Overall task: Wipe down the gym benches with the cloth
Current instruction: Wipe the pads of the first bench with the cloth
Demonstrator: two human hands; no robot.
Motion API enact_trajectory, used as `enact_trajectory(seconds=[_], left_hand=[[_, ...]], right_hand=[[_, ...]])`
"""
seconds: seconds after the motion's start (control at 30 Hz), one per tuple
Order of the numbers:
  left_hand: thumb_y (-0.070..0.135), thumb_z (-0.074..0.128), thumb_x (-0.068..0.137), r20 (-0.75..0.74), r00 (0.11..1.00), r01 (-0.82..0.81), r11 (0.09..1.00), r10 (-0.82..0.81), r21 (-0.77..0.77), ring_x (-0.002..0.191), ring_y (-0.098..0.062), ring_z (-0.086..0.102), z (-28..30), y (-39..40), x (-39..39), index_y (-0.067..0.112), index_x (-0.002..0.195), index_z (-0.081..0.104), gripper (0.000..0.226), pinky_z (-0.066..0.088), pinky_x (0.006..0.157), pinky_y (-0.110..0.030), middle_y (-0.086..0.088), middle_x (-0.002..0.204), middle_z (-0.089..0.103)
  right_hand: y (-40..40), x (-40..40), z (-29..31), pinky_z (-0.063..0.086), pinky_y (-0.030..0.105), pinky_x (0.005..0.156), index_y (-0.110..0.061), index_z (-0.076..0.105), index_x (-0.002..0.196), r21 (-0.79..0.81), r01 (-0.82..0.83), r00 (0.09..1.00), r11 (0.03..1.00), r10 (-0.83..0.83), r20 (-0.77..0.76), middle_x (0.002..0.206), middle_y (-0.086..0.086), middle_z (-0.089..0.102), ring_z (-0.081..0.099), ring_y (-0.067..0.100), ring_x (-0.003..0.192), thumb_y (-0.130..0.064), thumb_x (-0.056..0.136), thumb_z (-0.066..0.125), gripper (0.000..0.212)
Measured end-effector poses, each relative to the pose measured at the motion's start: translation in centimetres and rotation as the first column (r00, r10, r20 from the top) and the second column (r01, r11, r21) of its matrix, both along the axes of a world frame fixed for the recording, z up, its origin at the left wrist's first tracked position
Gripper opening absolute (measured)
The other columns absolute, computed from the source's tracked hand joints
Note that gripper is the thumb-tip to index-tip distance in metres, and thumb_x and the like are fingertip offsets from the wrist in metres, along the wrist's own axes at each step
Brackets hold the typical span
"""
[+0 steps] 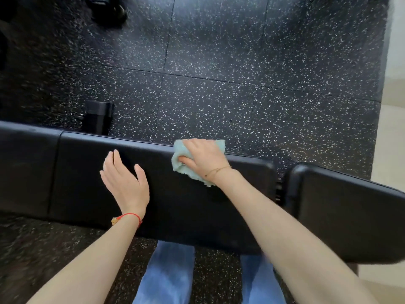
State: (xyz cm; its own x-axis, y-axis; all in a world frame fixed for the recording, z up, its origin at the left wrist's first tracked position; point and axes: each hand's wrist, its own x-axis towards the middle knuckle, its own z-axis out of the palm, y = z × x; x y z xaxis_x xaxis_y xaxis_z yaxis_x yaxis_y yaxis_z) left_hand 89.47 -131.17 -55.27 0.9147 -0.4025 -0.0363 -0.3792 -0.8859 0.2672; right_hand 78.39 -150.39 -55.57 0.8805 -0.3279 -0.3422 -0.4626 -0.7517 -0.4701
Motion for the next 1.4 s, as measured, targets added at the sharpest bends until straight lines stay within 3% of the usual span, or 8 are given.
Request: enact_trajectory(seconds=[0.13,0.4,0.5,0.7,0.83,1.03,1.23,1.4], left_hand=[[0.03,0.048,0.097,-0.016,1.0,-0.015,0.999,0.016,0.028,0.146,-0.03,0.019,-0.2,2.0,3.2,0.006,0.151,0.021,0.065,0.01,0.121,-0.05,-0.013,0.155,0.025],[0.036,0.046,0.095,-0.037,0.998,0.055,0.995,-0.053,0.081,0.145,-0.035,0.021,-0.7,3.2,4.7,0.004,0.15,0.022,0.068,0.009,0.12,-0.052,-0.016,0.154,0.025],[0.037,0.045,0.095,-0.027,0.998,0.06,0.994,-0.058,0.096,0.145,-0.036,0.021,-0.9,3.1,5.0,0.003,0.15,0.023,0.068,0.009,0.12,-0.052,-0.018,0.154,0.026],[0.035,0.048,0.094,-0.021,0.992,0.125,0.988,-0.124,0.091,0.144,-0.033,0.024,-0.3,4.0,5.4,0.005,0.149,0.027,0.067,0.014,0.119,-0.051,-0.016,0.154,0.027],[0.026,0.049,0.095,-0.038,0.981,0.19,0.98,-0.188,0.058,0.142,-0.032,0.027,0.7,5.7,7.0,0.006,0.148,0.03,0.06,0.015,0.119,-0.054,-0.013,0.153,0.03],[0.021,0.054,0.094,0.018,0.998,0.064,0.997,-0.065,0.04,0.141,-0.036,0.027,1.2,8.4,13.5,0.005,0.147,0.03,0.061,0.015,0.118,-0.054,-0.019,0.151,0.031],[0.024,0.049,0.097,0.072,0.996,-0.05,0.998,0.048,0.025,0.143,-0.032,0.025,0.7,12.4,22.0,0.006,0.149,0.026,0.06,0.013,0.119,-0.054,-0.016,0.153,0.029],[0.022,0.048,0.095,0.064,0.987,-0.145,0.989,0.144,0.01,0.145,-0.029,0.022,-0.4,16.1,28.5,0.009,0.15,0.026,0.061,0.011,0.119,-0.054,-0.013,0.154,0.027]], right_hand=[[2.4,5.6,0.8,0.038,0.041,0.093,-0.017,0.047,0.13,0.09,-0.03,0.999,0.995,0.031,-0.011,0.127,0.004,0.057,0.053,0.027,0.111,-0.052,0.094,0.042,0.05],[-3.3,-8.6,2.7,0.04,0.042,0.099,-0.019,0.054,0.128,0.03,0.21,0.972,0.977,-0.205,-0.111,0.122,-0.001,0.062,0.056,0.023,0.113,-0.063,0.088,0.035,0.063],[-0.6,-1.6,2.0,0.043,0.041,0.09,-0.017,0.059,0.122,0.003,0.172,0.982,0.985,-0.171,-0.075,0.116,0.002,0.065,0.06,0.028,0.103,-0.057,0.091,0.039,0.053],[7.0,14.9,0.8,0.036,0.043,0.096,-0.02,0.046,0.135,0.092,-0.051,0.998,0.994,0.055,-0.04,0.13,0.005,0.055,0.052,0.029,0.114,-0.052,0.095,0.041,0.052],[3.8,7.9,1.9,0.035,0.041,0.101,-0.019,0.047,0.135,0.154,-0.005,1.0,0.988,0.006,-0.01,0.132,0.003,0.055,0.051,0.027,0.119,-0.05,0.094,0.044,0.052],[-1.1,-2.3,3.4,0.035,0.033,0.103,-0.017,0.052,0.133,0.091,0.163,0.98,0.982,-0.151,-0.131,0.126,0.0,0.06,0.053,0.021,0.116,-0.058,0.088,0.033,0.063],[2.6,6.2,2.2,0.038,0.038,0.102,-0.019,0.05,0.133,0.065,0.104,0.983,0.993,-0.092,-0.162,0.126,-0.001,0.06,0.053,0.022,0.116,-0.062,0.088,0.024,0.068],[10.1,23.7,1.2,0.034,0.038,0.103,-0.026,0.039,0.14,0.159,-0.049,0.993,0.986,0.065,-0.098,0.136,-0.003,0.052,0.048,0.022,0.122,-0.055,0.094,0.037,0.054]])
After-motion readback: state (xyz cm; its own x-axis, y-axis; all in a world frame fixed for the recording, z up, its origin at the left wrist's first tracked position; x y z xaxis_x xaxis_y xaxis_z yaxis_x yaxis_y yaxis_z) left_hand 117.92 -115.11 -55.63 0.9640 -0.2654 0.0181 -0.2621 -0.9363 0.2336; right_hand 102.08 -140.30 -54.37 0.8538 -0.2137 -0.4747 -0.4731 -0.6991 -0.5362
